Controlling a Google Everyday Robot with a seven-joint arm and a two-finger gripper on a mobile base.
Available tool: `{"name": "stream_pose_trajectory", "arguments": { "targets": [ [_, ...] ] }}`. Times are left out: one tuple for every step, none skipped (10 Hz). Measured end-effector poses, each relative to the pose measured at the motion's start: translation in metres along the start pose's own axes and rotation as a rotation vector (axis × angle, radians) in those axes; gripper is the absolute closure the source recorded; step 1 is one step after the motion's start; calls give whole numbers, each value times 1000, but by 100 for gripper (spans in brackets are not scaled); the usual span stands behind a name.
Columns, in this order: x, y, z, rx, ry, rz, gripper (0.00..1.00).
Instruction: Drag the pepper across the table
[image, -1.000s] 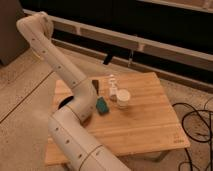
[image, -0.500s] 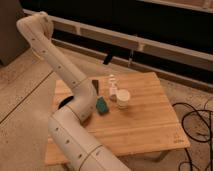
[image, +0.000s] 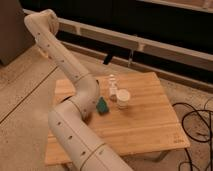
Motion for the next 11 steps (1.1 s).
{"name": "stream_pose_trajectory", "arguments": {
  "targets": [
    [-12,12,9,-39,-14,-47,100],
    [-22,24,11,-67,-27,-93,100],
    [-29,35,13,-90,-35,-138,100],
    [-35,48,15,-109,-39,-173,100],
    [-40,67,22,-136,-37,-215,100],
    [-44,84,28,-159,-31,-250,100],
    [-46,101,36,-178,-22,-284,100],
    [-49,115,41,-192,-14,-319,100],
    [-51,123,44,-202,-14,-343,100],
    [-52,126,45,-206,-15,-352,100],
    [-51,125,45,-206,-15,-350,98]
  ]
}}
